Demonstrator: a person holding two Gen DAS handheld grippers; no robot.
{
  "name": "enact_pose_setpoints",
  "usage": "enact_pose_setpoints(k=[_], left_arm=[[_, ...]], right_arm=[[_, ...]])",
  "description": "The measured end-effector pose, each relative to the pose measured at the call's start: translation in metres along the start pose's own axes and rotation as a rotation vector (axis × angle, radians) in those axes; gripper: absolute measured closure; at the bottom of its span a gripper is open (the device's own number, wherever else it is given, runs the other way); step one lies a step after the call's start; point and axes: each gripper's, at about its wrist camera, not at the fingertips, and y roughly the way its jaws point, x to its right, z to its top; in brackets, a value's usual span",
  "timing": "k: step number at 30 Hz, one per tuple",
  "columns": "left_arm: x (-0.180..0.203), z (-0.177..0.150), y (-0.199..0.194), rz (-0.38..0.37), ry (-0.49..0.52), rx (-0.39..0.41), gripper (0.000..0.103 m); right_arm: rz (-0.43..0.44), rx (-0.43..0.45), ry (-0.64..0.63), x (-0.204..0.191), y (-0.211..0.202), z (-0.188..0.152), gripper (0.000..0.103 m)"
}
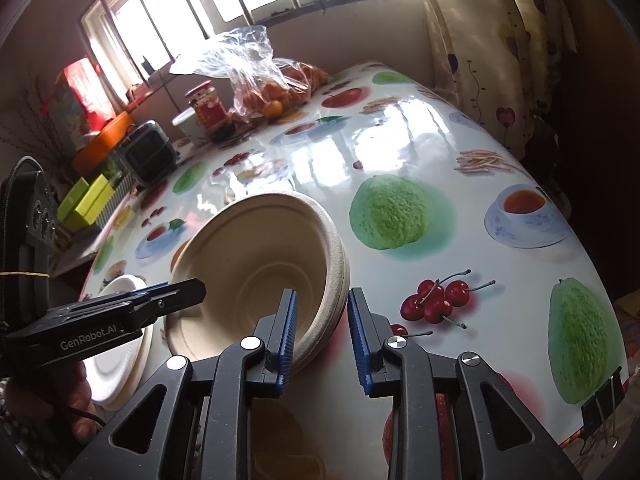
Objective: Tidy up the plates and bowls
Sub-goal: 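Close the left tool on the nested bowl rims while the right tool grips them too, then carry the nested beige bowls toward the white plate stack with both tools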
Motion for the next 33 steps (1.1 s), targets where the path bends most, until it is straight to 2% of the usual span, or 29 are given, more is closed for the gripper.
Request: enact_pose_setpoints(k=[15, 33], left_arm=[[0.001, 0.001, 0.000, -0.001, 0.006, 0.004, 0.082], [0.002, -0.004, -0.021, 0.004, 0.006, 0.049, 0.082]], right_arm=[[-0.007, 0.003, 0.000, 0.005, 0.000, 0.006, 0.078], [0.009, 0.034, -0.014, -0.003, -0.016, 0.007, 0.078]])
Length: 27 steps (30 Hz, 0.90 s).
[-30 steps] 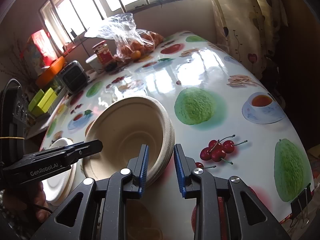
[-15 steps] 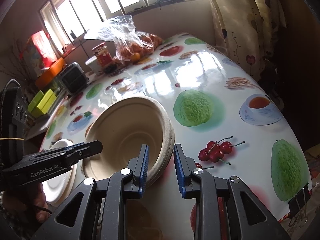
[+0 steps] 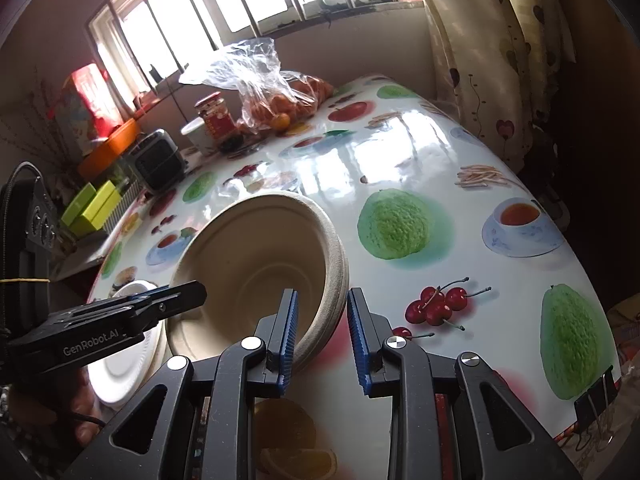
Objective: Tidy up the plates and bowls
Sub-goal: 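Carry the nested beige bowls toward the white plate stack with both tools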
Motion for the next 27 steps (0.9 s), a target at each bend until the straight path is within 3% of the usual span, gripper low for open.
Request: enact_pose_setpoints(k=[27], left_arm=[[-0.012, -0.012, -0.035, 0.036, -0.031, 0.068, 0.082]], right_arm=[[0.055, 0.021, -0.059, -0.031, -0.012, -0.005, 0.078]])
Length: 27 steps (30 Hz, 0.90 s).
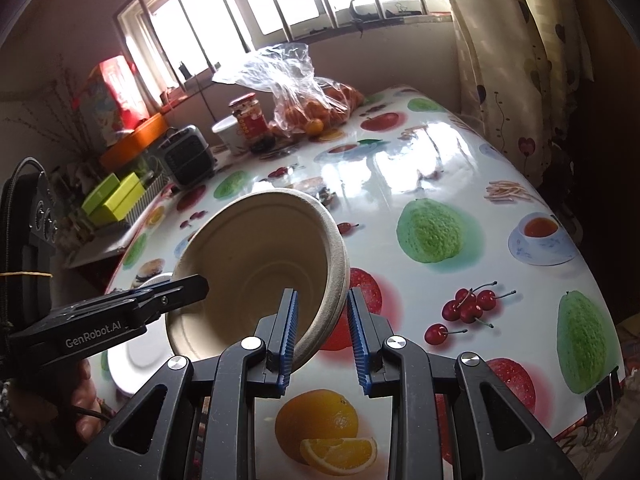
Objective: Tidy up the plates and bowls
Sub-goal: 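Carry the nested beige bowls toward the white plate stack with both tools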
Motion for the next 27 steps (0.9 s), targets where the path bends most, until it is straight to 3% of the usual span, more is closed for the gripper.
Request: enact_pose_setpoints(k=[27], left_arm=[[-0.034, -0.023, -0.036, 0.053, -0.060, 0.052, 0.082]], right_arm=[[0.063, -0.007, -0.085, -0.042, 0.002, -0.014, 0.078]])
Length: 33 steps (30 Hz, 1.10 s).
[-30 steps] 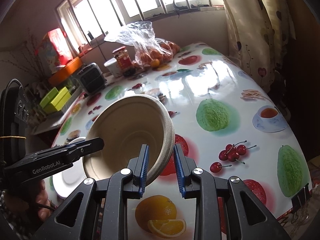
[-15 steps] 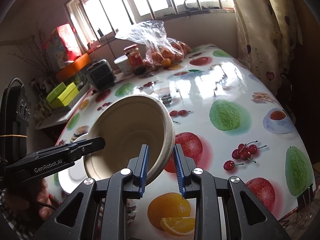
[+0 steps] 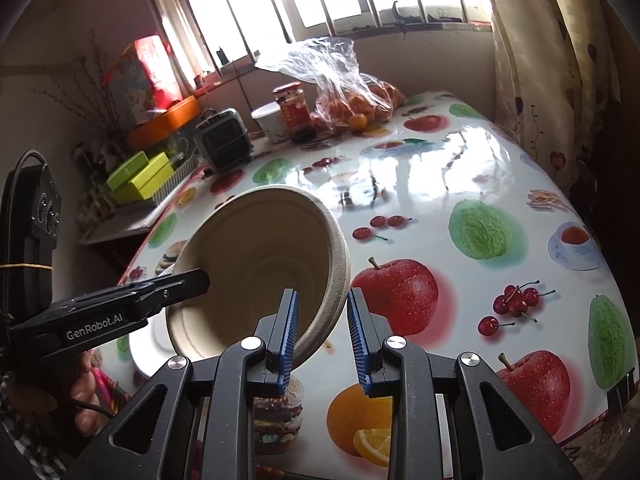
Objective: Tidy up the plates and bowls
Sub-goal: 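Carry the nested beige bowls toward the white plate stack with both tools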
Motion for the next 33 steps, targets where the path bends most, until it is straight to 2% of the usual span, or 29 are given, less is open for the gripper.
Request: enact_pose_setpoints(k=[33], left_arm=[[-0.057, -0.027, -0.038, 0.059, -0.091, 0.055, 0.082]], right_arm=[[0.060, -0.026, -0.122, -0.068, 0.016, -0.012, 0.078]])
